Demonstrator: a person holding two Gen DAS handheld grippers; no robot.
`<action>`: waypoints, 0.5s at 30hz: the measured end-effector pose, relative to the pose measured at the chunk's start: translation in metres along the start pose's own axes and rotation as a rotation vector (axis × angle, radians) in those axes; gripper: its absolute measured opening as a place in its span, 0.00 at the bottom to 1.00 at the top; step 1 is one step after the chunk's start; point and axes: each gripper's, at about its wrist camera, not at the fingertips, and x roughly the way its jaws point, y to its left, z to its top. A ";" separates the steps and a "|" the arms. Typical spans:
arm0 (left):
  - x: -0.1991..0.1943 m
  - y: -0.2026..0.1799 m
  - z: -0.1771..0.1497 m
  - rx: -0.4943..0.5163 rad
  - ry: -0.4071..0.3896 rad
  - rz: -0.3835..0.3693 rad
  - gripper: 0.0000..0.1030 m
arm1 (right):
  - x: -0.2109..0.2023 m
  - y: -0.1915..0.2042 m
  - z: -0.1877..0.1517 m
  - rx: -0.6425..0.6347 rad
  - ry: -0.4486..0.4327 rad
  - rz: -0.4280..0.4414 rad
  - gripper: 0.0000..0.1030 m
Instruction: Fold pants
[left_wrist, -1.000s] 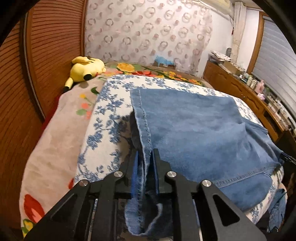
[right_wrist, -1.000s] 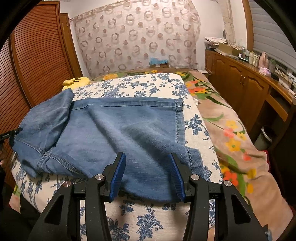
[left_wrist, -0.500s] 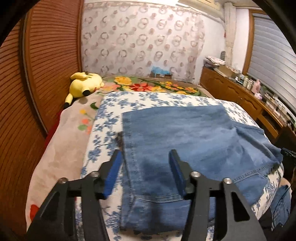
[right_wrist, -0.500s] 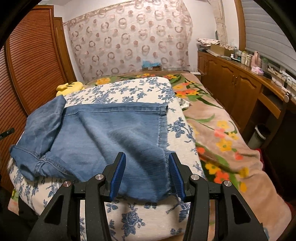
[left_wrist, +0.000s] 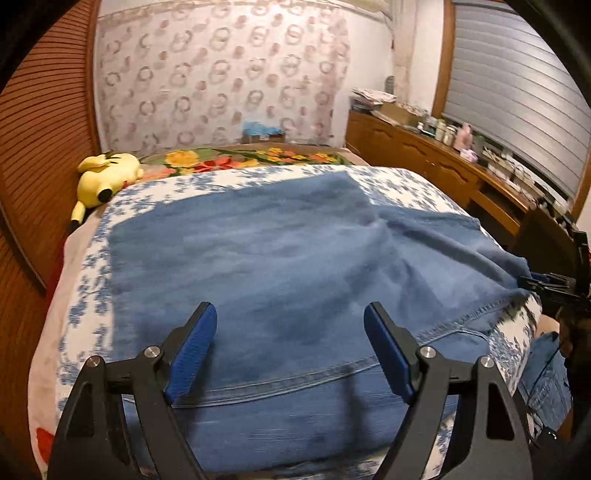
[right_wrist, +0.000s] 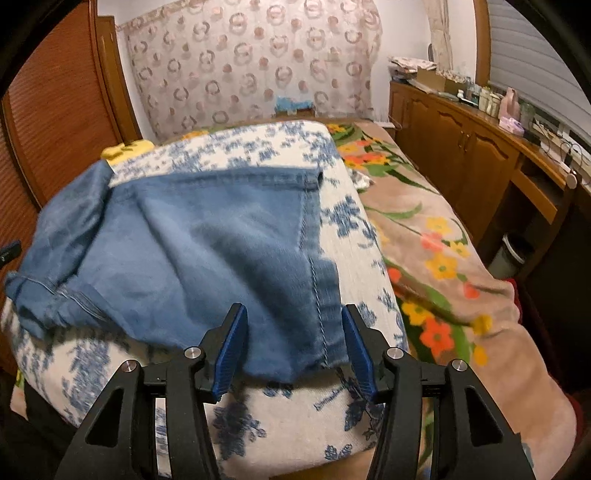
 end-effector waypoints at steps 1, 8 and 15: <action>0.001 -0.003 0.000 0.005 0.005 -0.006 0.80 | 0.001 -0.001 -0.001 0.000 0.005 -0.002 0.53; 0.002 -0.016 -0.002 0.022 0.016 -0.019 0.80 | 0.002 0.002 0.000 -0.019 -0.003 -0.022 0.53; 0.005 -0.020 -0.005 0.027 0.025 -0.019 0.80 | -0.001 0.007 -0.005 -0.054 -0.016 -0.040 0.38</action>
